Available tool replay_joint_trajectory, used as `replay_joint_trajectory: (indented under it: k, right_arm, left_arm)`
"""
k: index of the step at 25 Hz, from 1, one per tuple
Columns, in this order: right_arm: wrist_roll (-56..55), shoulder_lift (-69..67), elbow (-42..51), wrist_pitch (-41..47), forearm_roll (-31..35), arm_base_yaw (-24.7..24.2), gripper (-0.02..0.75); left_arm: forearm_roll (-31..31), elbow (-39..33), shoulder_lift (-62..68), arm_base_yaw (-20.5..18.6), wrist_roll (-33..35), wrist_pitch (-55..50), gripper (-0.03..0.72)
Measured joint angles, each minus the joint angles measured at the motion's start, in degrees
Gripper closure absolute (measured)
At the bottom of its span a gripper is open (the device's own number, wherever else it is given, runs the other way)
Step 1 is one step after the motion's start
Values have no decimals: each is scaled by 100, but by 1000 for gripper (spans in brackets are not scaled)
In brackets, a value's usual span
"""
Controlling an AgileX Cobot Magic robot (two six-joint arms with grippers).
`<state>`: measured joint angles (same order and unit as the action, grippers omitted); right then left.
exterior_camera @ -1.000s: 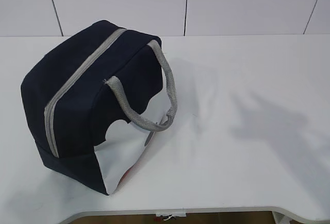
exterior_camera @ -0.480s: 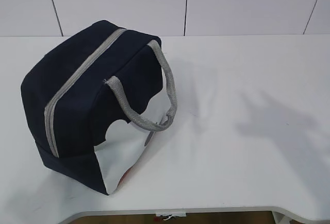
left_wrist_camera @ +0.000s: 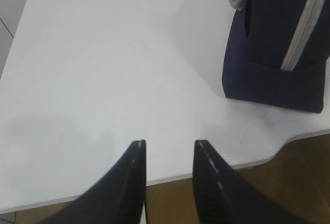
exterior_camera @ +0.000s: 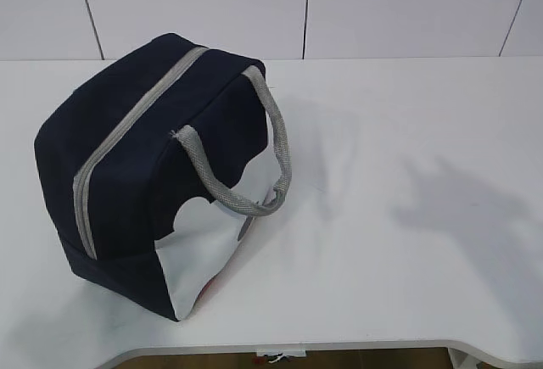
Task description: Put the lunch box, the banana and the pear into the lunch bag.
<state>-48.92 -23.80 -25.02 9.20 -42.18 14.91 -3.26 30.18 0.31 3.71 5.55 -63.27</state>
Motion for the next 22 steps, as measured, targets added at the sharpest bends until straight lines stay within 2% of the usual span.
replay_joint_trajectory:
  k: [9,18,22]
  right_arm:
    - [2430,0,-320,1045,2102,0,373]
    - [5575,308,-436,2044,4941,0,374]
    - [6082,838,-439,2541,5510,0,374]
  left_arm:
    - [0,0,0,0,0,0,454]
    - [0,0,0,0,0,0,454]
    - [0,0,0,0,0,0,454]
